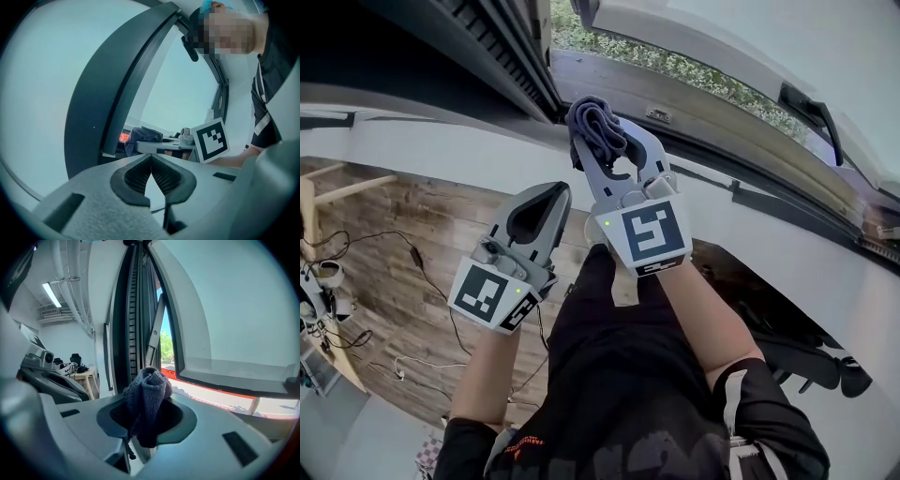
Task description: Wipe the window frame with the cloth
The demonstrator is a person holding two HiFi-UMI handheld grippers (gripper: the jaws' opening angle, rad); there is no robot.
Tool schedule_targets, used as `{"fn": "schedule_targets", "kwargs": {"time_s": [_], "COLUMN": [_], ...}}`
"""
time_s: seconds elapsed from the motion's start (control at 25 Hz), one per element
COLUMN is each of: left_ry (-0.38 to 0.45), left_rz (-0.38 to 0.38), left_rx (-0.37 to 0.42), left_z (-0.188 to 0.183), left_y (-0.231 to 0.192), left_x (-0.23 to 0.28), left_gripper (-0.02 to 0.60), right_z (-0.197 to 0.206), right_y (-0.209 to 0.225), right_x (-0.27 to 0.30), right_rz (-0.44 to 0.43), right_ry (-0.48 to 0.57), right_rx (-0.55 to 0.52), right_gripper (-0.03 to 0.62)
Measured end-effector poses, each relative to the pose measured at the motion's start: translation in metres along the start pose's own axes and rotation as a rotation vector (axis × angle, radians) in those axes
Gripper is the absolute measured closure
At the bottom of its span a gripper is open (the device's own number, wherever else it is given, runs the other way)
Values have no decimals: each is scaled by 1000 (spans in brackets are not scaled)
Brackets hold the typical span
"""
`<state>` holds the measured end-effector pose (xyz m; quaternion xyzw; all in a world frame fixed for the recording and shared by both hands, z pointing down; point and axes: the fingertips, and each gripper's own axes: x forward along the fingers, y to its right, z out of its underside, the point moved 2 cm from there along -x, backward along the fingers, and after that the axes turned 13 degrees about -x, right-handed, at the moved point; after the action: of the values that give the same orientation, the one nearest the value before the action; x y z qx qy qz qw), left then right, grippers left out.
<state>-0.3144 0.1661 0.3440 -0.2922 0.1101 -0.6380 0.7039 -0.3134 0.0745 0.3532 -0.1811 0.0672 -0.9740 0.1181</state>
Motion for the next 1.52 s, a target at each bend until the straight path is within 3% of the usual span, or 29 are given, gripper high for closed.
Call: {"fn": "schedule_targets", "kwargs": {"time_s": [1.52], "left_ry": [-153], "left_rz": [242], "left_rx": [91], "left_z": [49], "left_y": [152], "left_x": [116], "left_gripper": [561], "right_z": [76], "right_y": [123], "right_x": [-165], "right_rz": [251], "right_ry": [-58], "right_rx": [103], "right_gripper": [487]}}
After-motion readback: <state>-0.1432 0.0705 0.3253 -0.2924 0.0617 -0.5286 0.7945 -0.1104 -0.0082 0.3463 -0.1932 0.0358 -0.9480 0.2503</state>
